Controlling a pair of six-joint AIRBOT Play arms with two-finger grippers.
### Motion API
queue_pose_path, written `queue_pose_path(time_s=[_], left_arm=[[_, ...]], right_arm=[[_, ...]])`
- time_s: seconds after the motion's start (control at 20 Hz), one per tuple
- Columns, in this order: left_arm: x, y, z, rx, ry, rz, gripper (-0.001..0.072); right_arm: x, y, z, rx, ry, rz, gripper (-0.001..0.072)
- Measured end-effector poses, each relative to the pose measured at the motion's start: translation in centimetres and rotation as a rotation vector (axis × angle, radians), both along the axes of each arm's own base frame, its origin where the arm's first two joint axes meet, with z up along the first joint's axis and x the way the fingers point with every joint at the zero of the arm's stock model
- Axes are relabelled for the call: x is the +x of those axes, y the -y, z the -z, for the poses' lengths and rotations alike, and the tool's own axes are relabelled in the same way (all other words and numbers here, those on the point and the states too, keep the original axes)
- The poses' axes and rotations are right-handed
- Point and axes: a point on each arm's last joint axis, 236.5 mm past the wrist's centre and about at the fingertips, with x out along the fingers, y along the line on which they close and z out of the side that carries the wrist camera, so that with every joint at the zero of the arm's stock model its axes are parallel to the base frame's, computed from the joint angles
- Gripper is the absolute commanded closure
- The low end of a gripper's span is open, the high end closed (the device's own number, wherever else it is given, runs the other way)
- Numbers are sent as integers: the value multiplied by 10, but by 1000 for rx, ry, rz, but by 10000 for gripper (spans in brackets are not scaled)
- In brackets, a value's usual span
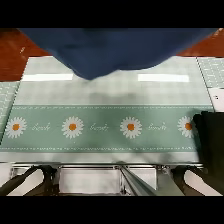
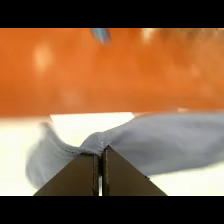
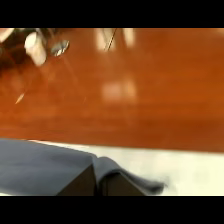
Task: Fold the shirts.
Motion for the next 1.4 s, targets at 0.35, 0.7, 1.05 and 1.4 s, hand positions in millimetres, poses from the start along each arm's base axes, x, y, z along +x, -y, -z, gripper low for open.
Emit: queue_pose_path(time_s=[0.35,0.7,1.05,1.4], left_arm=[[-110,0,-105,183,286,-190,680],[-198,-2,-98,307,289,-291,680],[-134,-33,43,374,-152,-325,680],[5,-21,226,364,-546,-221,680]], right_arm=[[-124,-11,-60,-173,146,108,691],[-209,-20,-52,-228,141,174,691],[-171,-9,54,-144,-178,145,691],[-54,15,222,12,-509,87,691]])
